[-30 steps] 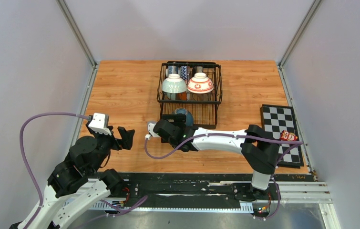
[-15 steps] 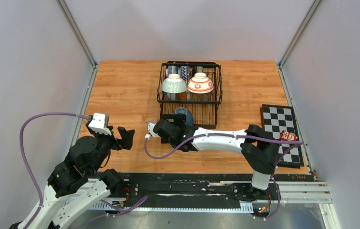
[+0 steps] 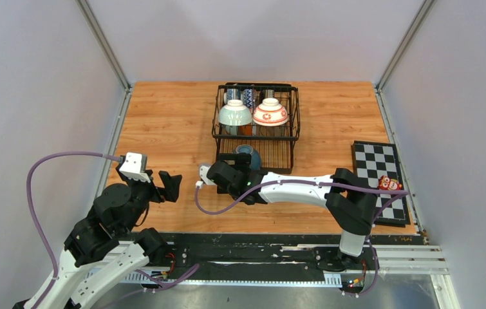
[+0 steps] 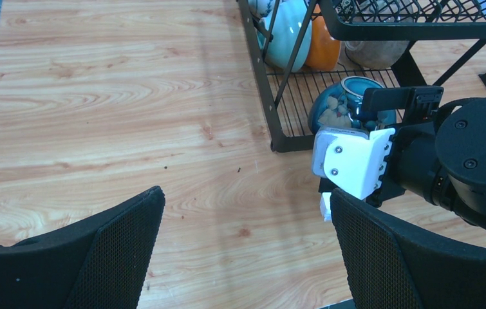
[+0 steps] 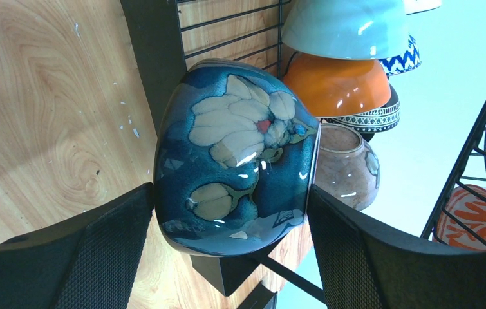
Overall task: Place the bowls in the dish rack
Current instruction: Turn the bowl upside down on the dish rack.
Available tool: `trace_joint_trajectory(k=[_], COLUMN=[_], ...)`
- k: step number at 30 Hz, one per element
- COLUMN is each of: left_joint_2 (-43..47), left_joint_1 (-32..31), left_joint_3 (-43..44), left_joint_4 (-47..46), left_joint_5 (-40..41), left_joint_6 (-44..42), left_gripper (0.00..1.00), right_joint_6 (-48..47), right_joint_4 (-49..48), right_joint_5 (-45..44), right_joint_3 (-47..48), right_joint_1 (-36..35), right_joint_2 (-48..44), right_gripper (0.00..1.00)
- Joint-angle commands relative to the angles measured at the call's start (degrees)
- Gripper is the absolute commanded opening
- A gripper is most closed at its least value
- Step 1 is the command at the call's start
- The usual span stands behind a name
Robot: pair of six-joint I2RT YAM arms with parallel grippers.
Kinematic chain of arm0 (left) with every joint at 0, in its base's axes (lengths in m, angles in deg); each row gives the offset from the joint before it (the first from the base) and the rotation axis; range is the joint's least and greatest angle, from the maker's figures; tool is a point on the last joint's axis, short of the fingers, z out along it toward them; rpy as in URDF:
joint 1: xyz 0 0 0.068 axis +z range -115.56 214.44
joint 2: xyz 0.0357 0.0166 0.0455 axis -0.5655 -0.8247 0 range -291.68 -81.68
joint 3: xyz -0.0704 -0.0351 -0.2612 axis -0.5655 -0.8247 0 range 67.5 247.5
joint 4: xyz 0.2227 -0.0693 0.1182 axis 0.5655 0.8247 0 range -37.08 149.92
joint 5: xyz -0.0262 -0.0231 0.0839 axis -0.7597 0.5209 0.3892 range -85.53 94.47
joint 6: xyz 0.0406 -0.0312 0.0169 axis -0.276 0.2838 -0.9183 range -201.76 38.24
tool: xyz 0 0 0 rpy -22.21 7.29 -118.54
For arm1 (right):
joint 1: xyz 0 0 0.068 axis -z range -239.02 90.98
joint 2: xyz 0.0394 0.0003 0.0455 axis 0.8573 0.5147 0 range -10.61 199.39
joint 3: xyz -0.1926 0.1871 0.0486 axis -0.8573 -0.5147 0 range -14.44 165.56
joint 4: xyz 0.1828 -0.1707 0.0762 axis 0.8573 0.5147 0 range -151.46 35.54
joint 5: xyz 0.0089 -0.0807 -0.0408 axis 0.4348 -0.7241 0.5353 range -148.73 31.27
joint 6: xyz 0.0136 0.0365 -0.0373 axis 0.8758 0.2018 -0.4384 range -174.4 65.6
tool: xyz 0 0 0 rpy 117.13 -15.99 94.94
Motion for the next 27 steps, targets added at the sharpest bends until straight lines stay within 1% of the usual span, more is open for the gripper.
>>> trace_joint_trajectory(k=[1, 17, 27], left_joint_2=[-0.1, -0.1, -0.1], left_joint_1=[0.1, 0.1, 0.1], left_joint_3=[-0.3, -0.3, -0.4], left_joint_4=[-0.9, -0.9, -0.9], left_joint_5=[0.7, 0.5, 0.6], left_joint_6=[-0.6, -0.6, -0.5], left_gripper=[1.0, 1.0, 1.0], right_joint_6=[1.3, 0.9, 4.1], right_joint_4=[2.4, 2.9, 3.5], right_joint_5=[-0.3, -1.6, 0.0], right_joint_3=[1.7, 2.3, 0.7], right_joint_1=[-0.5, -1.2, -2.2], right_joint_2=[-0.1, -1.8, -5.3], right_gripper=[0.88, 0.88, 0.88])
